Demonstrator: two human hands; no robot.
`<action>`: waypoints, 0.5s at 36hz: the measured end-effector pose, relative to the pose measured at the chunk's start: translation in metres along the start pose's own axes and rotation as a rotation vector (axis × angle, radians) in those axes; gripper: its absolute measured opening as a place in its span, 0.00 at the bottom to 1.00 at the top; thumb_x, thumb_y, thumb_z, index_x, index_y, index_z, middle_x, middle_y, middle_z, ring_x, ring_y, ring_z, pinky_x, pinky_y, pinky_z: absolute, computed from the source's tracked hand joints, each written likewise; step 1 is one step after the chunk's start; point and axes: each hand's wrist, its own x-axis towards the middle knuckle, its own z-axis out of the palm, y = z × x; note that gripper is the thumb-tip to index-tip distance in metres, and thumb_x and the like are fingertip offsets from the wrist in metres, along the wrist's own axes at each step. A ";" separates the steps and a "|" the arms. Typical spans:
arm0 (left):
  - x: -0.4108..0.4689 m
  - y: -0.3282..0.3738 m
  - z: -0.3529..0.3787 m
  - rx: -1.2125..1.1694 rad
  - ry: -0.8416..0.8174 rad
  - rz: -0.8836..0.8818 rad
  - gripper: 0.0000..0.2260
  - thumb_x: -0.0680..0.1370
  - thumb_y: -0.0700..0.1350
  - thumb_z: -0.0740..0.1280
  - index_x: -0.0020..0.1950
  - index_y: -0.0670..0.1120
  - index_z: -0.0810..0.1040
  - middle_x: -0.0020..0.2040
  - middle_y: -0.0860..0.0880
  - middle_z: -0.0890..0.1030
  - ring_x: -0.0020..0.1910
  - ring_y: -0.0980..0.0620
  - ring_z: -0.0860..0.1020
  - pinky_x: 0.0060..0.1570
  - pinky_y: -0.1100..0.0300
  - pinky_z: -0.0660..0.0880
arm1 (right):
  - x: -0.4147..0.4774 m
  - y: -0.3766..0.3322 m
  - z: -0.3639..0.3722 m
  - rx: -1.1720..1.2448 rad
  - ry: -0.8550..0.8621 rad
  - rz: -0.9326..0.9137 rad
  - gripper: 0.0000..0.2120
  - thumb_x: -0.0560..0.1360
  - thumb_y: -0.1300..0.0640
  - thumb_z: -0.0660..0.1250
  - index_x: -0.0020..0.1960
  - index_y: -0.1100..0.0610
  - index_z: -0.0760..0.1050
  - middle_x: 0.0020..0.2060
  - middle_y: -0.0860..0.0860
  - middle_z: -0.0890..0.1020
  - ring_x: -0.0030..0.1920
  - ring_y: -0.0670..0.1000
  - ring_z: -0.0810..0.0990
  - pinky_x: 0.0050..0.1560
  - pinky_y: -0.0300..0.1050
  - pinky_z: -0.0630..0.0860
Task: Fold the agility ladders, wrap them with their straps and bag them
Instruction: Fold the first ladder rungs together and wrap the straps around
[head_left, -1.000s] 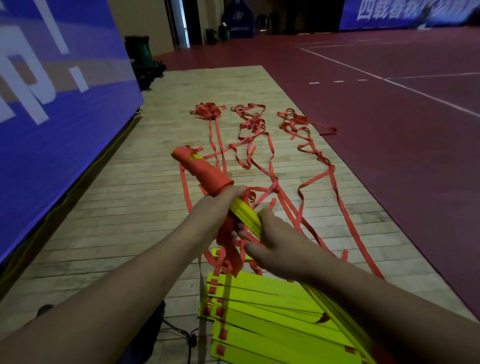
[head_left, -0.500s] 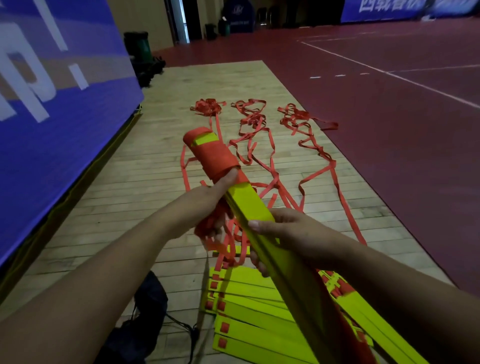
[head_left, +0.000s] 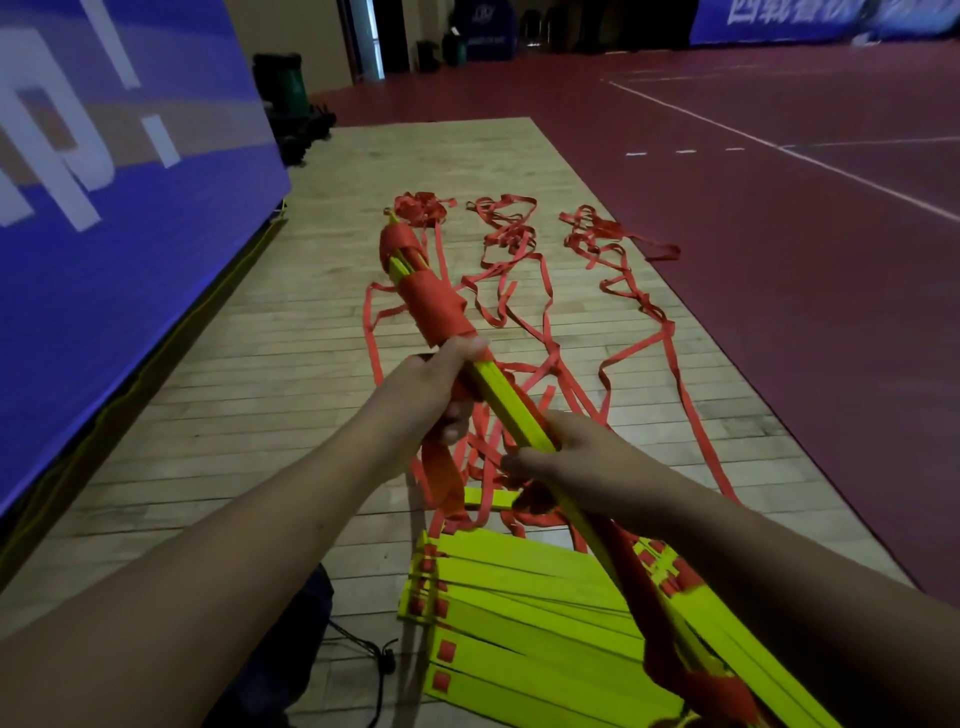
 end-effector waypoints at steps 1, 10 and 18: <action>0.000 0.001 -0.001 -0.007 -0.006 0.025 0.17 0.79 0.56 0.64 0.42 0.43 0.74 0.26 0.51 0.67 0.24 0.53 0.65 0.28 0.62 0.65 | -0.002 -0.001 -0.002 0.072 -0.017 -0.012 0.09 0.80 0.54 0.69 0.54 0.59 0.75 0.46 0.61 0.85 0.40 0.57 0.85 0.45 0.51 0.83; -0.001 0.005 -0.021 -0.069 -0.253 -0.064 0.22 0.79 0.59 0.60 0.50 0.39 0.75 0.32 0.46 0.74 0.29 0.51 0.74 0.31 0.61 0.72 | -0.006 0.002 -0.013 0.250 -0.028 0.006 0.22 0.73 0.38 0.67 0.55 0.55 0.81 0.40 0.50 0.84 0.42 0.51 0.83 0.46 0.47 0.79; -0.002 -0.009 -0.025 0.281 -0.290 -0.134 0.31 0.73 0.69 0.62 0.44 0.39 0.77 0.30 0.42 0.78 0.31 0.43 0.80 0.33 0.57 0.77 | -0.007 0.007 -0.012 0.381 -0.064 0.072 0.16 0.79 0.61 0.68 0.65 0.62 0.69 0.50 0.70 0.82 0.44 0.65 0.83 0.50 0.64 0.81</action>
